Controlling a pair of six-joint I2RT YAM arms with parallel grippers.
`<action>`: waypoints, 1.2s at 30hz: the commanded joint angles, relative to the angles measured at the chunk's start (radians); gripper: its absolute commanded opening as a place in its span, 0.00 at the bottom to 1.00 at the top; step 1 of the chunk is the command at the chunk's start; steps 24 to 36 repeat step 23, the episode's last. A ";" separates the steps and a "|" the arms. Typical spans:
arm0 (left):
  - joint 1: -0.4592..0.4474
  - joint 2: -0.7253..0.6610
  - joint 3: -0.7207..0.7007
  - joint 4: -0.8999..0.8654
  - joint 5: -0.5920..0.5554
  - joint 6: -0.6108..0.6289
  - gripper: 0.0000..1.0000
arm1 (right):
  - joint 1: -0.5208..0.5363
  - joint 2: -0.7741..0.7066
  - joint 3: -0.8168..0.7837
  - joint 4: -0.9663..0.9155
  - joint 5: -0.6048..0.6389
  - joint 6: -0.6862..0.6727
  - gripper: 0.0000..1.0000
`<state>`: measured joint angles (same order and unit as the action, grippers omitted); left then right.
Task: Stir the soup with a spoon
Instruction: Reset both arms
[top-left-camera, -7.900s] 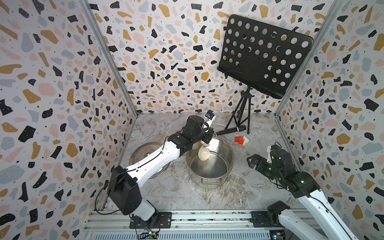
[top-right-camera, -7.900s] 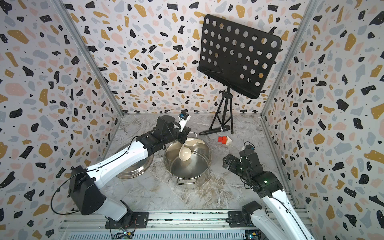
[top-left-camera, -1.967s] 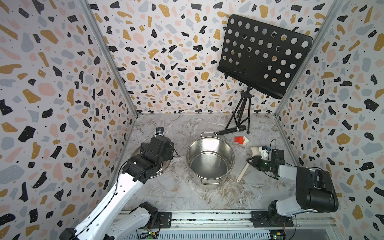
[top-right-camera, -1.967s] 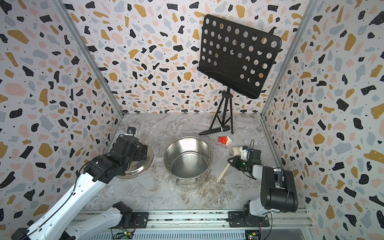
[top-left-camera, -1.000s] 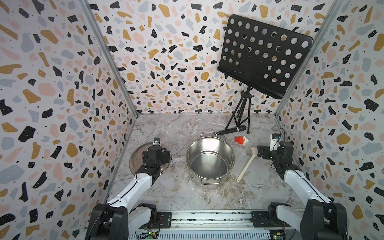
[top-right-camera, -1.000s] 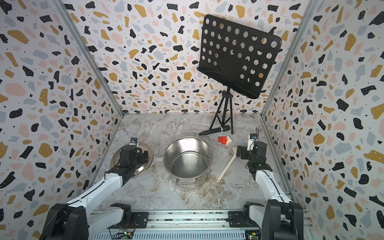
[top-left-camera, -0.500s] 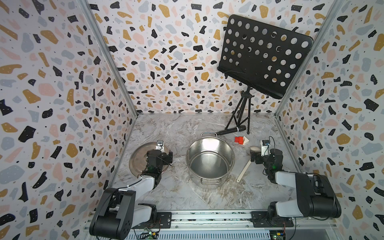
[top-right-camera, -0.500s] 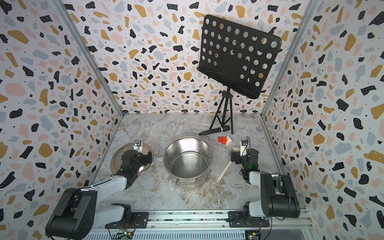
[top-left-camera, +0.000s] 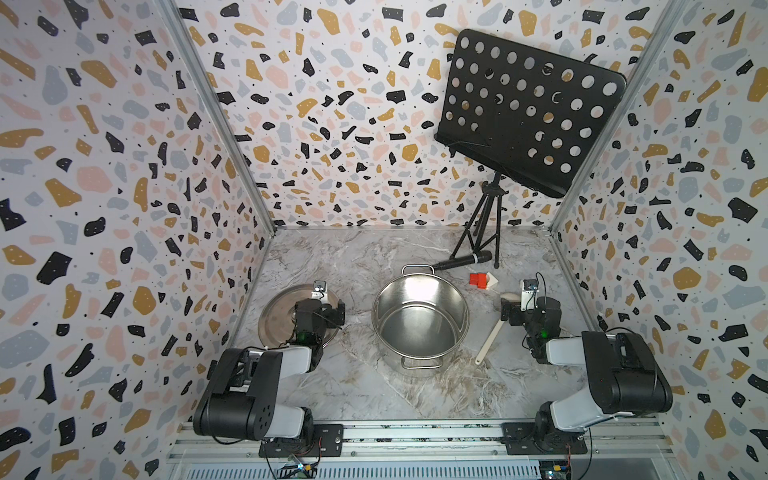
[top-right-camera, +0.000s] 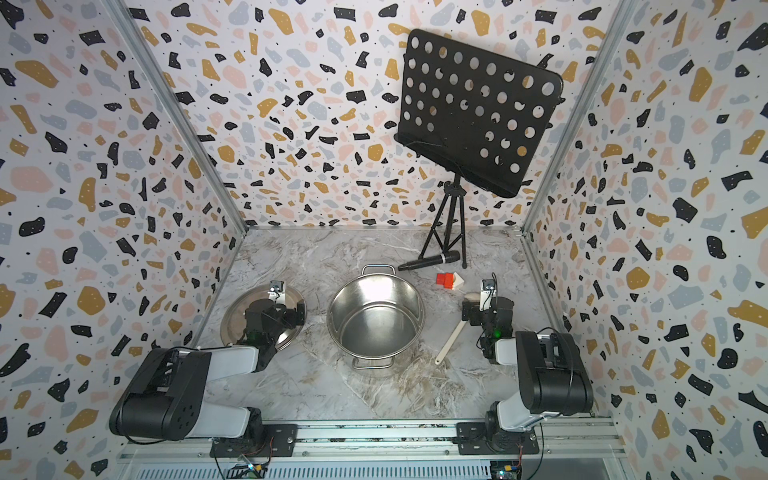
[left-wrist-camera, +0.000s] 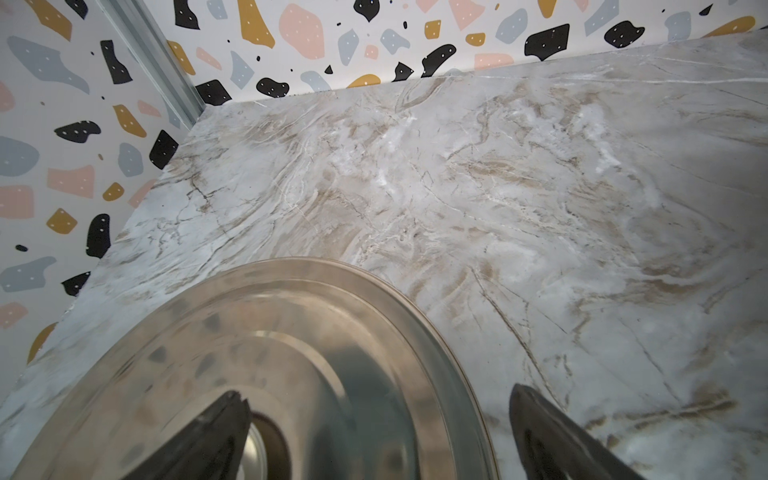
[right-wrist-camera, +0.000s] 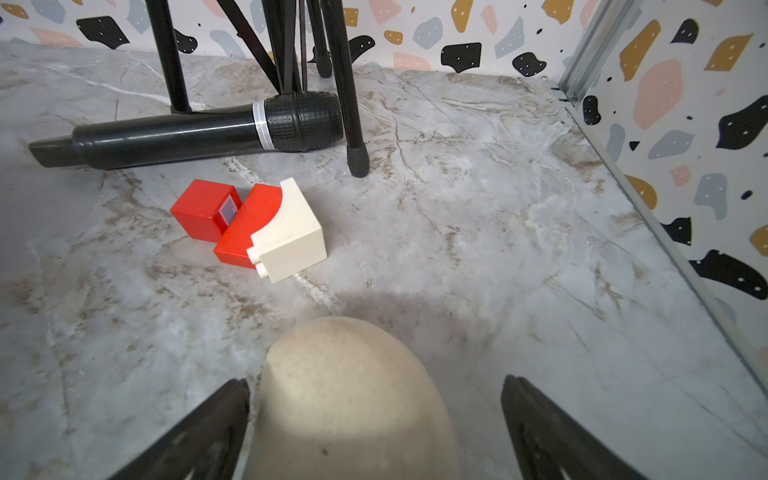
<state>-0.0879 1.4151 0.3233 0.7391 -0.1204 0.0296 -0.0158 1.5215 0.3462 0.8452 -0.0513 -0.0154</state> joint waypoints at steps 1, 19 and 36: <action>0.005 -0.007 0.013 0.046 0.022 -0.009 0.99 | 0.007 -0.003 0.024 0.003 0.025 0.003 1.00; 0.006 0.009 0.025 0.039 0.034 -0.008 0.99 | 0.007 -0.007 0.016 0.015 0.027 0.003 1.00; 0.006 -0.007 0.015 0.042 0.032 -0.007 1.00 | 0.008 -0.011 0.011 0.023 0.024 0.003 1.00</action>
